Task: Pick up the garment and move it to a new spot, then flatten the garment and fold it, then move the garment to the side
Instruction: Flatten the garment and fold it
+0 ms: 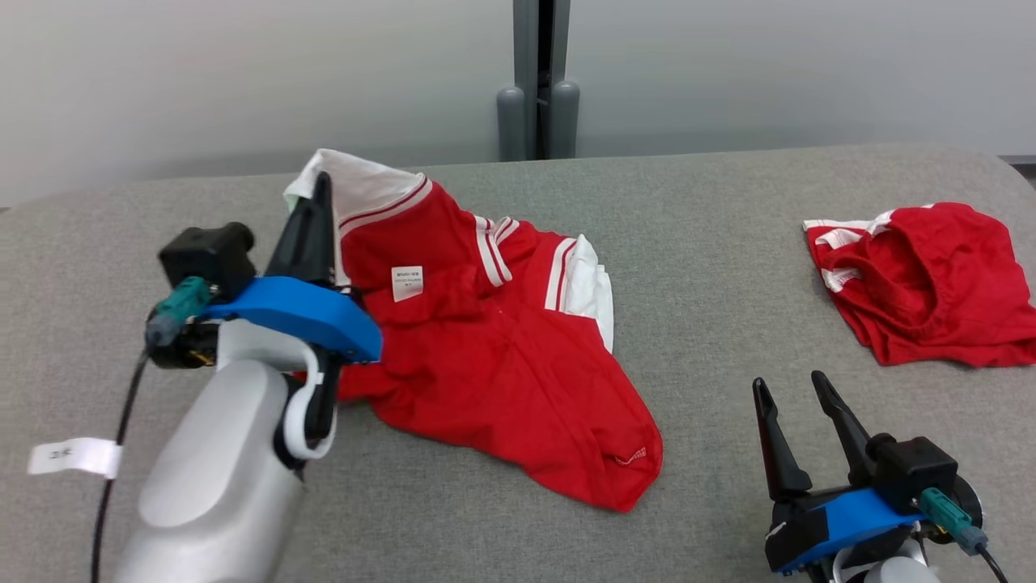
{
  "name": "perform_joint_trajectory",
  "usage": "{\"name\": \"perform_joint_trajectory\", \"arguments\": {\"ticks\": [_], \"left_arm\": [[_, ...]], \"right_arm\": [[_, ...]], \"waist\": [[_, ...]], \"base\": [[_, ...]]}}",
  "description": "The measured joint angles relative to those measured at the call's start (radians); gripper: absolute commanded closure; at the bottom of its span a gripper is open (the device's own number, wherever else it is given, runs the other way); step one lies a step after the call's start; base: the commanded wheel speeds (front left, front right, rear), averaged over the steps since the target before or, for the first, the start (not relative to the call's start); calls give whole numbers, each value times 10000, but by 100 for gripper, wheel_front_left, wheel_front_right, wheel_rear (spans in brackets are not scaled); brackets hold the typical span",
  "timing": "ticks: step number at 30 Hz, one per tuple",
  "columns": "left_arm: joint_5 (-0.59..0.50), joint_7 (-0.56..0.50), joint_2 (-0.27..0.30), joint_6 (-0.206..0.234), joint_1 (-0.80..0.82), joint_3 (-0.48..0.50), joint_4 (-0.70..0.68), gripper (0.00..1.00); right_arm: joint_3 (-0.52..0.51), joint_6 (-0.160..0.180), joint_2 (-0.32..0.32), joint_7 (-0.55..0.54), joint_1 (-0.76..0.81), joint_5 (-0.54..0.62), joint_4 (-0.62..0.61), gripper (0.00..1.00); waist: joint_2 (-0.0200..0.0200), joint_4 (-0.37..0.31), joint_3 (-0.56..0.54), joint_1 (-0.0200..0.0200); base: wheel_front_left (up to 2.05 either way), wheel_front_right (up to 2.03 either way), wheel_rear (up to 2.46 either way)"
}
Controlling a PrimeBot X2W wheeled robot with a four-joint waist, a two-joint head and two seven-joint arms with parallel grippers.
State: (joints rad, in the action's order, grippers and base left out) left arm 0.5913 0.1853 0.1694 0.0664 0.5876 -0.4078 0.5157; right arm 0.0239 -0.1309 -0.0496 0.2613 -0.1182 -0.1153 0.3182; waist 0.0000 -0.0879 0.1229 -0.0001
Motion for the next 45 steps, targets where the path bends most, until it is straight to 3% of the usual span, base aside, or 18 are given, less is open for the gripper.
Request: {"name": "perform_joint_trajectory", "arguments": {"ticks": [5,11,20,21,22,23,35,41,45], "left_arm": [[562,-1012,1179,470,-895,807,-1335,100],[1404,-1908,2222,895,-2130,1824,-1417,100],[1889,-2318,2769,999,-3513,2253,-932,100],[1916,-2318,2740,976,-3637,2238,-943,78],[1925,-2259,2692,951,-3739,2222,-970,25],[1925,-2188,2661,932,-3831,2196,-991,0],[1609,-616,2362,646,-4403,2052,-1941,0],[1267,-61,1778,606,-4796,1446,-3032,0],[1101,107,1193,681,-4971,972,-3478,0]], "right_arm": [[17,0,0,2,54,-8,56,0],[17,0,0,2,38,-4,71,0],[-63,2,0,4,21,77,69,0],[-79,2,0,4,21,84,73,0],[-100,2,0,4,21,92,77,0],[-119,0,0,2,20,102,86,0],[-119,2,-2,-230,-105,476,-25,0],[811,2,-4,-1365,-1801,1049,-209,0],[1475,0,4,-2550,-3435,1014,378,0]], "waist": [[0,197,-140,0],[0,203,-49,0],[0,113,156,0],[0,119,156,0],[0,134,151,0],[0,153,140,0],[0,770,-263,0],[0,1431,-184,0],[0,1879,-8,1]], "base": [[0,0,0],[0,0,0],[0,0,0],[0,0,0],[0,0,0],[0,0,0],[0,0,0],[0,0,0],[0,0,0]]}}
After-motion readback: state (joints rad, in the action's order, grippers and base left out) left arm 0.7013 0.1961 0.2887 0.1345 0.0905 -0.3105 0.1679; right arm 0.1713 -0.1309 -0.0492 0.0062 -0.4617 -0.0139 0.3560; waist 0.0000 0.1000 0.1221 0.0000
